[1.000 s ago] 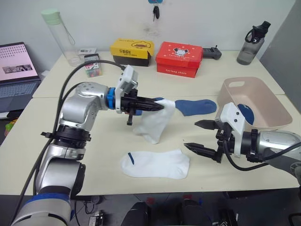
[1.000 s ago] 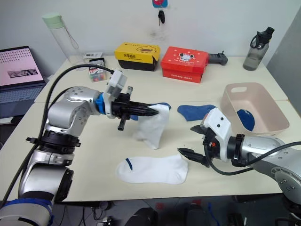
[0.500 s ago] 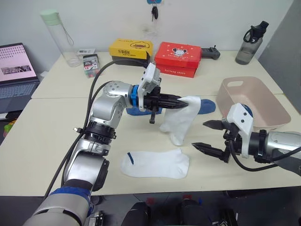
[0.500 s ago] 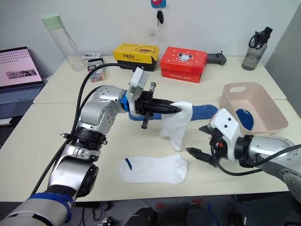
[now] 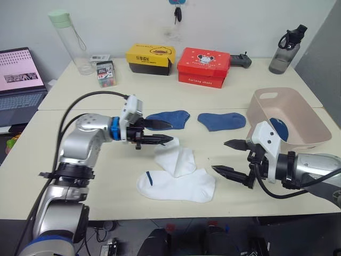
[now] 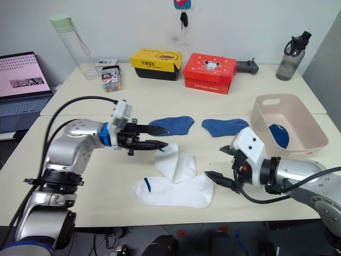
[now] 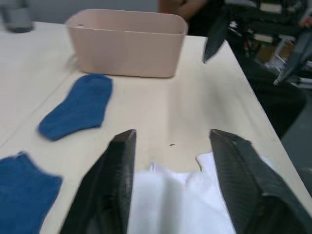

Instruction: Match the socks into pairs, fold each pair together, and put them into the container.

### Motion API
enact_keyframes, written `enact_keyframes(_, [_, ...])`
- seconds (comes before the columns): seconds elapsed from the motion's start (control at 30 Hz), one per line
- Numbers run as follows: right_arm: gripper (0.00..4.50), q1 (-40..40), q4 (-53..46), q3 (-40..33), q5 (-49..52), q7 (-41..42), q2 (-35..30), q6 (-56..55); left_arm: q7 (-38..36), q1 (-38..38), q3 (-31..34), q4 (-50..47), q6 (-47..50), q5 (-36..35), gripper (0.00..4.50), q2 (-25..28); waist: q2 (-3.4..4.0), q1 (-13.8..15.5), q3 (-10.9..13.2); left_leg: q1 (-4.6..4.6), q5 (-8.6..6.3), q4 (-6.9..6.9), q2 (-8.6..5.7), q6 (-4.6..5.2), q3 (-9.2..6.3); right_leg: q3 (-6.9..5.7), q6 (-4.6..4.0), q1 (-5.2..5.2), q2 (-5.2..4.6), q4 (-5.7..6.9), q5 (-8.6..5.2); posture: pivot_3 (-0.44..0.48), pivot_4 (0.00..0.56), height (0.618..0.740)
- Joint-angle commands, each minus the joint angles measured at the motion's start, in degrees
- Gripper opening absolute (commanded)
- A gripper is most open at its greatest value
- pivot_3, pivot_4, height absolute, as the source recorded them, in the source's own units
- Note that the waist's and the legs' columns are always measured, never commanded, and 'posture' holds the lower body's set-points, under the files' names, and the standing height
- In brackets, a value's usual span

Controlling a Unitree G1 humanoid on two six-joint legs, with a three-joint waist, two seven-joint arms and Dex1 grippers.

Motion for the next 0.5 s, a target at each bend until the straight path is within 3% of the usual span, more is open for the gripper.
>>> enact_keyframes(0.03, [4.50,-1.8,-0.4,1.0,0.0,-0.2,1.0,-1.7,4.7,2.1,4.9,-5.8,7.0,-4.2,3.77,2.6,0.00,0.0,0.0,0.00,0.00,-0.02,0.00,0.00,0.00,0.00,0.00,0.00,0.00,0.00,0.00,0.000,0.150,0.726])
enact_keyframes(0.1, [4.50,-3.0,0.2,2.6,-0.9,-0.9,2.4,-1.9,6.8,4.9,6.9,-7.8,11.7,-5.8,4.45,4.8,0.00,-0.1,0.0,0.00,0.00,-0.02,0.00,0.00,0.00,0.01,0.00,0.00,0.00,-0.02,0.00,0.000,0.150,0.726])
enact_keyframes(0.2, [4.50,-4.8,1.1,5.7,-2.9,-2.4,4.9,-2.1,9.1,8.6,8.0,-9.5,15.8,-7.1,4.45,6.5,0.01,-0.1,0.0,0.04,0.00,-0.06,0.02,0.00,-0.01,0.00,0.00,0.00,0.01,0.00,0.00,0.000,0.150,0.726])
enact_keyframes(0.37, [4.50,-8.9,6.3,14.2,-11.9,-7.8,11.1,-2.6,17.9,8.0,5.5,-7.3,11.6,-2.5,4.45,1.6,-0.02,0.3,0.0,0.00,0.00,0.00,-0.03,0.00,-0.03,-0.02,0.00,0.00,-0.02,-0.03,0.00,0.000,0.150,0.726])
enact_keyframes(0.5, [4.50,-10.6,13.9,22.4,-22.0,-10.8,16.3,-5.7,18.1,7.0,2.7,-6.3,8.9,-0.4,4.45,-0.3,-0.04,0.0,0.0,0.01,0.00,-0.01,-0.03,0.00,0.01,0.00,0.00,-0.02,-0.02,0.01,0.00,0.000,0.150,0.726])
